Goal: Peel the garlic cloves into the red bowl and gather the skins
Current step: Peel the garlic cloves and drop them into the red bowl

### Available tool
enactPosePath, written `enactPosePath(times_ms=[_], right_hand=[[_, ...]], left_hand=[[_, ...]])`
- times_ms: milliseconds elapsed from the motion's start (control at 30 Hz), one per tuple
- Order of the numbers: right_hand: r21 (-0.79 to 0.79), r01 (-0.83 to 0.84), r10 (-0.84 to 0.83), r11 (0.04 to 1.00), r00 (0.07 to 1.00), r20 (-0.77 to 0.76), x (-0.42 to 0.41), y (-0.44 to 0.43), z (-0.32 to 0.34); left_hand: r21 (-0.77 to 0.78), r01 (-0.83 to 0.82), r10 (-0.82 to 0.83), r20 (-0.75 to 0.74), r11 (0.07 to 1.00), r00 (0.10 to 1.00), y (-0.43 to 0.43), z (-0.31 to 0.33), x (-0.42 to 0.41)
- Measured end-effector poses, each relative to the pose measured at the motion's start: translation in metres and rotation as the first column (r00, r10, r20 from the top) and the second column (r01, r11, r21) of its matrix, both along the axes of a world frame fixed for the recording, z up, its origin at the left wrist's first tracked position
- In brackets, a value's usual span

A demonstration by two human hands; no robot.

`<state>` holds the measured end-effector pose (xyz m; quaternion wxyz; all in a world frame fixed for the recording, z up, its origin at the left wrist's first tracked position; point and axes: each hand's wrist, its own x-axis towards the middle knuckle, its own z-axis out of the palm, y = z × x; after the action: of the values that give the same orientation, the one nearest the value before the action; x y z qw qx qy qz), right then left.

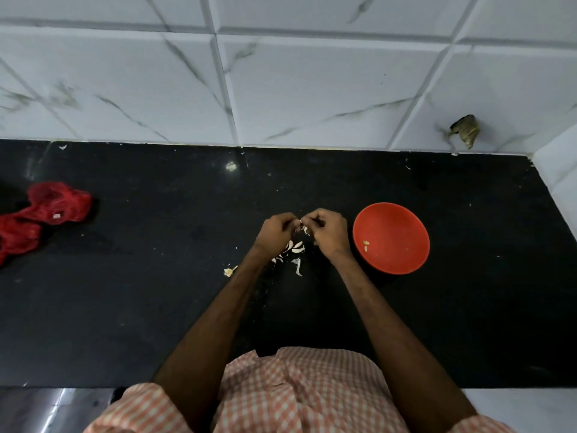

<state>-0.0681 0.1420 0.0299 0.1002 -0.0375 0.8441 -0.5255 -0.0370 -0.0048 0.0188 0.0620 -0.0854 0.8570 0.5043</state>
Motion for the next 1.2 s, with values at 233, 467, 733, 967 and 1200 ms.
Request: enactPosePath(times_ms=[233, 467, 733, 967, 1200], right_hand=[[-0.292, 0.045, 0.012, 0.955, 0.981, 0.191, 0.001, 0.003, 0.004], [-0.255, 0.193, -0.071, 0.947, 0.904, 0.421, 0.001, -0.003, 0.010], [-0.302, 0.368, -0.136, 0.879, 0.802, 0.581, 0.000, -0.013, 0.015], [-0.546, 0.352, -0.007, 0.760, 0.845, 0.535, 0.003, -0.006, 0.009], [-0.529, 0.382, -0.011, 0.758, 0.818, 0.574, 0.004, -0.009, 0.006]], left_hand=[[0.272, -0.017, 0.010, 0.029, 0.962, 1.000, -0.004, -0.001, -0.002], [0.075, 0.085, -0.081, -0.061, 0.994, 0.995, -0.007, 0.000, 0.004], [-0.023, 0.058, -0.061, -0.170, 0.998, 0.984, -0.005, -0.005, 0.002], [0.280, 0.011, 0.034, -0.155, 0.960, 0.987, -0.003, 0.005, 0.003], [0.335, 0.097, -0.046, -0.156, 0.937, 0.987, -0.003, 0.008, 0.004]])
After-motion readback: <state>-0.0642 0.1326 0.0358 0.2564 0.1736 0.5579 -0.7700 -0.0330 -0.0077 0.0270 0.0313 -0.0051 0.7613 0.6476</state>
